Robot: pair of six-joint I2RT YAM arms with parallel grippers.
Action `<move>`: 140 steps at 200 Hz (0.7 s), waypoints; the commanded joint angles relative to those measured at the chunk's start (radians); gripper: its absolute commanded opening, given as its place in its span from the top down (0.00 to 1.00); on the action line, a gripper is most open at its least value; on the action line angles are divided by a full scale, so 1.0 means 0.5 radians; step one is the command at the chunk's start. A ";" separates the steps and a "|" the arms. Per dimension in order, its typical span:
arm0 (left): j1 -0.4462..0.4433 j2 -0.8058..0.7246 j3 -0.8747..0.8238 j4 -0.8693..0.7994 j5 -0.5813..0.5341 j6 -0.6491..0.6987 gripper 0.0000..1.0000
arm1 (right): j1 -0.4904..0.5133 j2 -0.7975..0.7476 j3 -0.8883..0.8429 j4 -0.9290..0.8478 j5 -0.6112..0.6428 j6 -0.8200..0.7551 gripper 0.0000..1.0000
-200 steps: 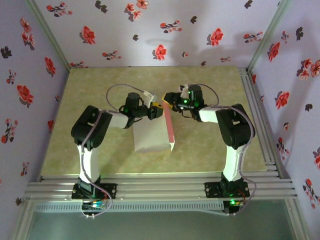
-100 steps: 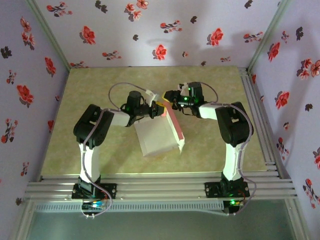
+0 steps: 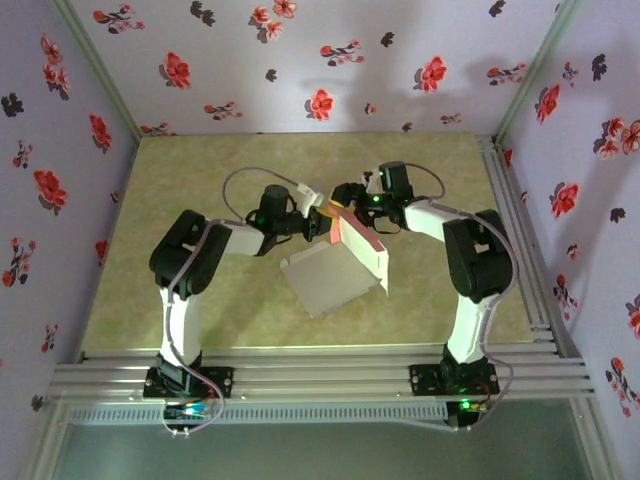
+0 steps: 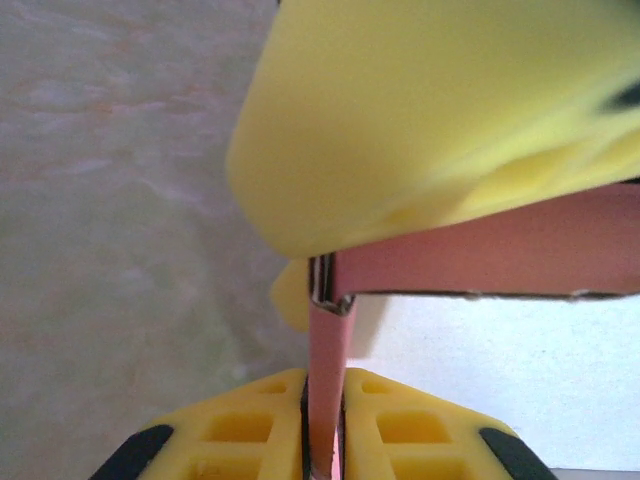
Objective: Fold the paper box
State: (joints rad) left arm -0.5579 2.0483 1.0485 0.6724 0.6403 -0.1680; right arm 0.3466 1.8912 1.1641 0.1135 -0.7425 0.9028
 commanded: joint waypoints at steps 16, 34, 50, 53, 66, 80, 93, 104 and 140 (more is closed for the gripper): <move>-0.089 -0.130 -0.094 -0.058 -0.205 0.124 0.84 | -0.012 -0.238 0.012 -0.410 0.127 -0.305 0.28; -0.100 -0.181 -0.146 -0.026 -0.257 0.126 0.84 | -0.015 -0.318 -0.013 -0.518 0.146 -0.362 0.28; -0.103 -0.237 -0.180 -0.026 -0.270 0.124 0.84 | -0.022 -0.367 -0.024 -0.590 0.120 -0.367 0.28; -0.105 -0.244 -0.187 -0.027 -0.271 0.124 0.84 | -0.024 -0.373 -0.024 -0.605 0.108 -0.364 0.28; -0.114 -0.281 -0.207 -0.039 -0.269 0.130 0.84 | -0.024 -0.395 -0.023 -0.672 0.066 -0.364 0.28; -0.134 -0.311 -0.228 -0.057 -0.271 0.155 0.84 | -0.024 -0.435 -0.055 -0.686 0.046 -0.357 0.28; -0.148 -0.320 -0.242 -0.076 -0.270 0.173 0.83 | -0.021 -0.467 -0.095 -0.686 0.052 -0.354 0.28; -0.157 -0.320 -0.250 -0.080 -0.268 0.179 0.83 | -0.016 -0.475 -0.132 -0.682 0.052 -0.353 0.28; -0.186 -0.300 -0.256 -0.123 -0.314 0.199 0.83 | 0.014 -0.459 -0.291 -0.506 -0.015 -0.256 0.29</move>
State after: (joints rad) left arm -0.6380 1.9171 0.9325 0.6273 0.5068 -0.1005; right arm 0.3431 1.6733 1.0729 -0.1772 -0.7166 0.7525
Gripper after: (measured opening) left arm 0.168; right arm 0.713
